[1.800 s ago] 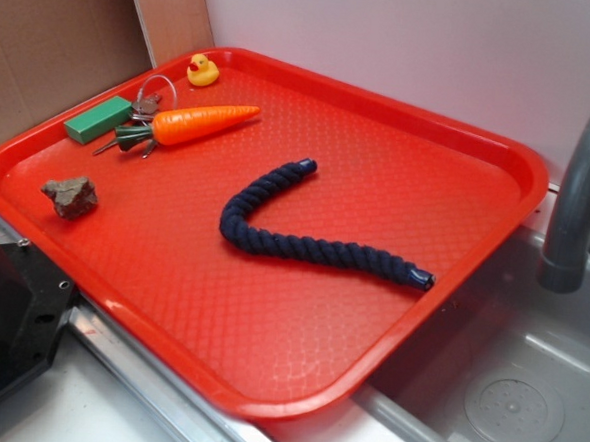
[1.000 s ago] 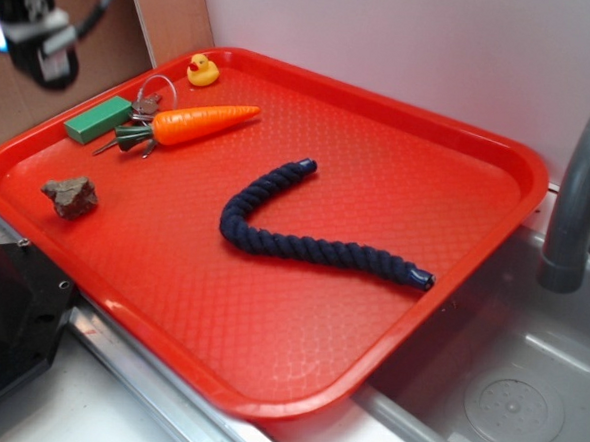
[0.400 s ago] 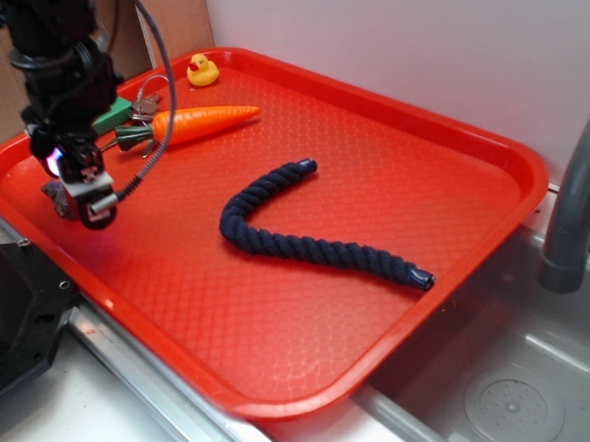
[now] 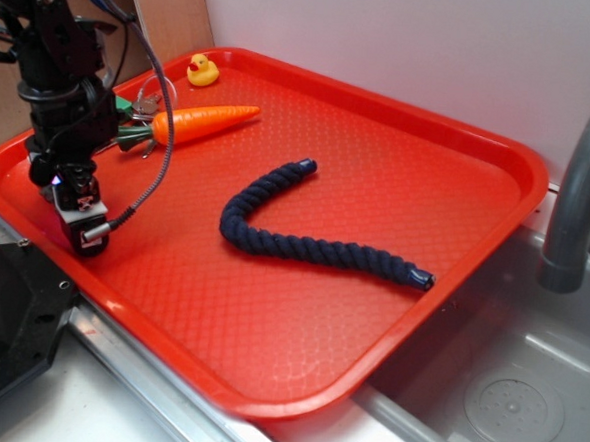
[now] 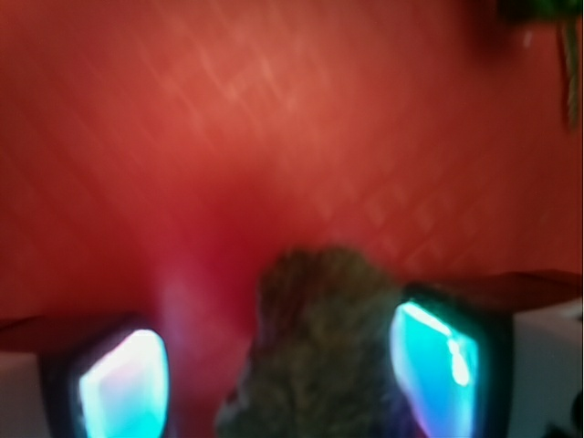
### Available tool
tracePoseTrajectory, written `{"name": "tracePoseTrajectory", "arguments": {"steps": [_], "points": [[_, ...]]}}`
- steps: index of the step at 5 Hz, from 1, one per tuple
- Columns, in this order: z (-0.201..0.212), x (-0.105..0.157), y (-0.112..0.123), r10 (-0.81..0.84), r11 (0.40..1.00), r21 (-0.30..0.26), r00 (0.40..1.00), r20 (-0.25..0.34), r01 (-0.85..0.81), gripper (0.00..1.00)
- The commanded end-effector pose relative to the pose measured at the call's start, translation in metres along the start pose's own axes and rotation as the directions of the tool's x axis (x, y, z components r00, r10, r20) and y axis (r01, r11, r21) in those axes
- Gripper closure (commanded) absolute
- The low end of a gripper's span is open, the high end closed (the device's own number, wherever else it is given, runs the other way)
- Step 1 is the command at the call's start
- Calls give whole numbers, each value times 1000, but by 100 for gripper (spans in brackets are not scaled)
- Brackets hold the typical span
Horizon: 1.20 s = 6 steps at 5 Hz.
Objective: Grab the rock.
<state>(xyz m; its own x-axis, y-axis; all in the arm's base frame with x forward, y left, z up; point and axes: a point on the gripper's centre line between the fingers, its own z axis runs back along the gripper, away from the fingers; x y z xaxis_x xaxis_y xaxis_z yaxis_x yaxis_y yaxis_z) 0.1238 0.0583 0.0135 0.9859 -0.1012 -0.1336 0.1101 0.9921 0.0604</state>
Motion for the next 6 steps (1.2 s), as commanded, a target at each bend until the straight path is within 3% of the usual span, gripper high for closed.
{"name": "tracePoseTrajectory", "arguments": {"steps": [1, 2, 3, 4, 5, 6], "points": [[2, -8, 5, 53, 997, 52, 998, -33, -52, 100], [56, 16, -4, 93, 990, 100, 990, 103, -103, 100], [115, 43, -29, 201, 975, 56, 957, 209, -217, 100], [170, 51, -40, 297, 952, 2, 924, 241, -307, 100], [222, 56, -41, 345, 938, -34, 915, 207, -346, 100], [236, 56, -45, 339, 941, -65, 926, 164, -333, 100]]}}
